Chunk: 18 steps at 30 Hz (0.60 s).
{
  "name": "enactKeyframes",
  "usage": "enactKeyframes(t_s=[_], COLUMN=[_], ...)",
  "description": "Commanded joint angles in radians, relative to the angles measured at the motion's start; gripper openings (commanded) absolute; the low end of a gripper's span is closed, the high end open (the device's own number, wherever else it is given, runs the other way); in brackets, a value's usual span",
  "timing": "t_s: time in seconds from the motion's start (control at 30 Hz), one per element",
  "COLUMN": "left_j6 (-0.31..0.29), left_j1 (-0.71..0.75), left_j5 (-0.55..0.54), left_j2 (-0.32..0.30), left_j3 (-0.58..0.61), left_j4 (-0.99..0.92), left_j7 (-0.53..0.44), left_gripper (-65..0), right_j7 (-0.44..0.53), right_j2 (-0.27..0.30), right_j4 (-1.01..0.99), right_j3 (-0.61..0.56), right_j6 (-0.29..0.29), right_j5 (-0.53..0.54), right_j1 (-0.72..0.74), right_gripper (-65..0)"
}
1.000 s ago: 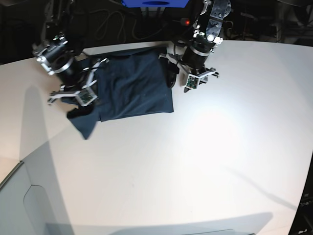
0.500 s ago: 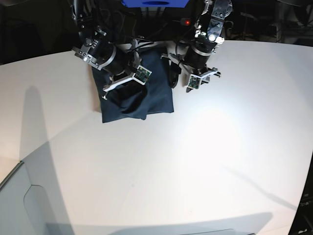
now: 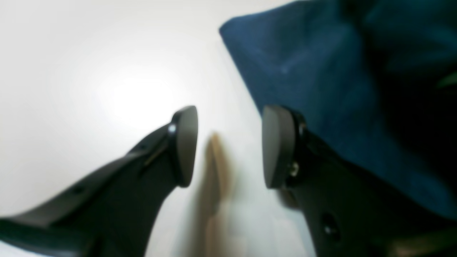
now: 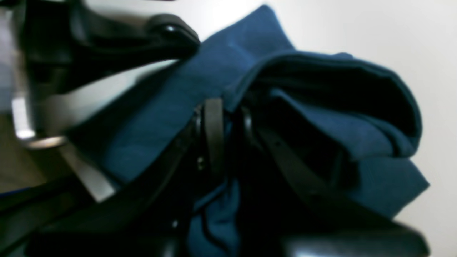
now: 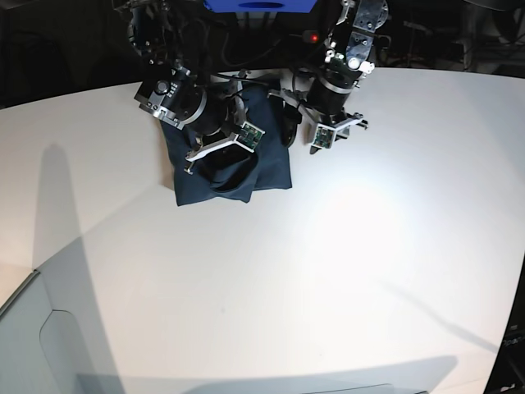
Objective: Fold the T-shirt properly
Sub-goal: 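Fold the held strip end over the bundle toward the left gripper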
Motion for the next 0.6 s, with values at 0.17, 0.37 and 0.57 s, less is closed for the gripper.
enactKeyframes(t_s=[0.17, 0.37, 0.57], left_j6=[0.003, 0.003, -0.001], left_j1=[-0.003, -0.001, 0.037], left_j5=[-0.004, -0.004, -0.004], left_j2=[-0.005, -0.005, 0.0], left_j3=[-0.002, -0.017, -0.111], left_j4=[0.017, 0.025, 0.086], left_j7=[-0.024, -0.024, -0.024], left_gripper=[-36.8, -36.8, -36.8], right_j7=[0.017, 0.027, 0.027], right_j2=[0.004, 0.001, 0.001], right_j4=[0.003, 0.022, 0.161], right_j3=[-0.001, 0.001, 0.076], right_j6=[0.011, 0.011, 0.011], right_j5=[0.01, 0.01, 0.012], right_j1=[0.021, 0.015, -0.016], right_gripper=[-55.7, -25.0, -15.8])
